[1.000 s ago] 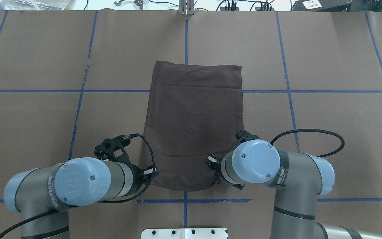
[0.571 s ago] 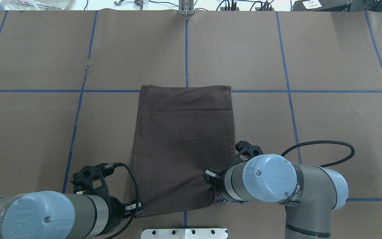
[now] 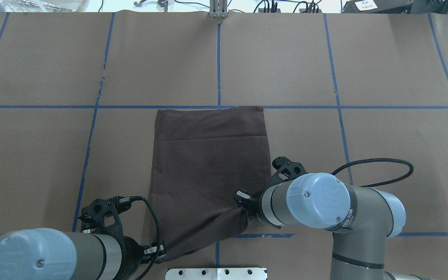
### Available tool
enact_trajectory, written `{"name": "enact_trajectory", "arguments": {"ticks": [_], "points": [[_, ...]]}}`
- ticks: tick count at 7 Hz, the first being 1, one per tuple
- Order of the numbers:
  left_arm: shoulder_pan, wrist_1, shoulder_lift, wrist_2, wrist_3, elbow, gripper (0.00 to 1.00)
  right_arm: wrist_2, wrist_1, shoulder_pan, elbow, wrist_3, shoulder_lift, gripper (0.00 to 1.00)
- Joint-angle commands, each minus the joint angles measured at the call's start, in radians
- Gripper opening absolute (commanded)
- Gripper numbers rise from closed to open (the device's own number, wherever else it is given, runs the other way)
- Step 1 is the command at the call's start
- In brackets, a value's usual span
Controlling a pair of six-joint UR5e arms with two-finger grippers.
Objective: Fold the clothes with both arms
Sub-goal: 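Lift the near edge with both grippers and fold it over toward the far edge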
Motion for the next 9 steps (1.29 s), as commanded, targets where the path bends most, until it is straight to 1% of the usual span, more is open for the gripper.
{"name": "enact_trajectory", "arguments": {"ticks": [1, 2, 3, 4, 5, 6, 7, 8, 9], "points": [[-0.207, -0.011, -0.095, -0.076, 0.075, 0.186, 0.0, 0.019, 0.001, 0.091, -0.109, -0.045, 0.08, 0.0], [-0.253, -0.069, -0.096, -0.079, 0.092, 0.244, 0.0, 0.022, 0.001, 0.122, -0.176, -0.063, 0.116, 0.0], [-0.267, -0.083, -0.096, -0.078, 0.099, 0.295, 0.0, 0.041, 0.001, 0.15, -0.233, -0.063, 0.158, 0.0], [-0.272, -0.112, -0.096, -0.078, 0.099, 0.315, 0.0, 0.058, 0.001, 0.168, -0.287, -0.063, 0.196, 0.0], [-0.272, -0.123, -0.097, -0.078, 0.099, 0.331, 0.0, 0.067, 0.001, 0.18, -0.315, -0.063, 0.225, 0.0], [-0.272, -0.155, -0.097, -0.078, 0.097, 0.347, 0.0, 0.081, 0.001, 0.191, -0.318, -0.063, 0.227, 0.0], [-0.276, -0.18, -0.112, -0.078, 0.099, 0.381, 0.0, 0.1, 0.0, 0.206, -0.344, -0.063, 0.233, 0.0], [-0.305, -0.212, -0.156, -0.078, 0.097, 0.447, 0.0, 0.114, 0.001, 0.228, -0.444, -0.066, 0.288, 0.03], [-0.353, -0.232, -0.21, -0.078, 0.1, 0.56, 0.43, 0.177, 0.038, 0.286, -0.602, -0.086, 0.357, 0.99]]}}
